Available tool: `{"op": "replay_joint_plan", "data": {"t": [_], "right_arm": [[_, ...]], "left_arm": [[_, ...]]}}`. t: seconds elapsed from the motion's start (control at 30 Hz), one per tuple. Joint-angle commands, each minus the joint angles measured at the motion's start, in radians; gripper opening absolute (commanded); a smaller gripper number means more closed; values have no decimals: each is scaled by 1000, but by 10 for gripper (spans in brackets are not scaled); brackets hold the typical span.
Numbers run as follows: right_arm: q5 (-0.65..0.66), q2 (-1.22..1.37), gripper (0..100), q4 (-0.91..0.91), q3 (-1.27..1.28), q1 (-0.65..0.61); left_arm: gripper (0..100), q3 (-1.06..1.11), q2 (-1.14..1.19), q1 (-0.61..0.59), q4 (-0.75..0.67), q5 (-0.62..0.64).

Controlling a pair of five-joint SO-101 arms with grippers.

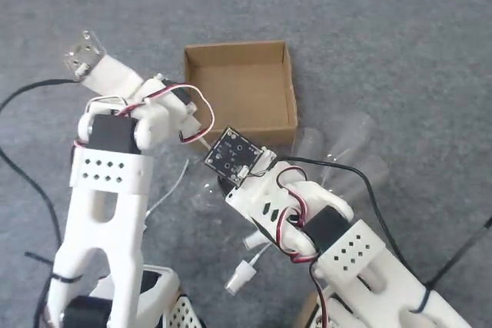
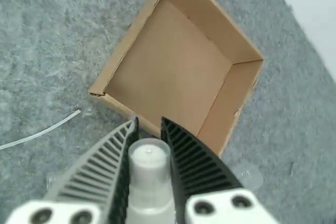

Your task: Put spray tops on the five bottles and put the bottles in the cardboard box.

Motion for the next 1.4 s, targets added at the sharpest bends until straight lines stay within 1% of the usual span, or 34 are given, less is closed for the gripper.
{"op": "replay_joint_plan", "data": {"t": [0.0,0.1,0.27,0.43,0.53,0.7,0.83,0.93,1.2,1.37], "right_arm": [[8,-48,103,-27,-15,-5],[6,-99,103,-16,-15,-2],[6,-220,103,33,-3,1],[14,-300,103,-62,103,1],[14,-331,103,-77,124,-4],[14,-340,103,-74,127,-1],[14,-343,103,-76,143,-1],[14,-340,103,-74,143,1],[8,-340,103,-74,144,1],[8,-340,103,-76,153,1]], "left_arm": [[11,-18,-43,8,-21,-9],[11,-18,-61,14,-18,-9],[11,12,-187,49,-23,-40],[11,79,-282,127,-28,-40],[11,94,-299,143,-28,-40],[11,99,-307,146,-20,-44],[11,104,-307,198,-3,-89],[11,110,-308,232,11,-98],[12,107,-310,229,15,-103],[13,110,-334,229,15,-150]]}}
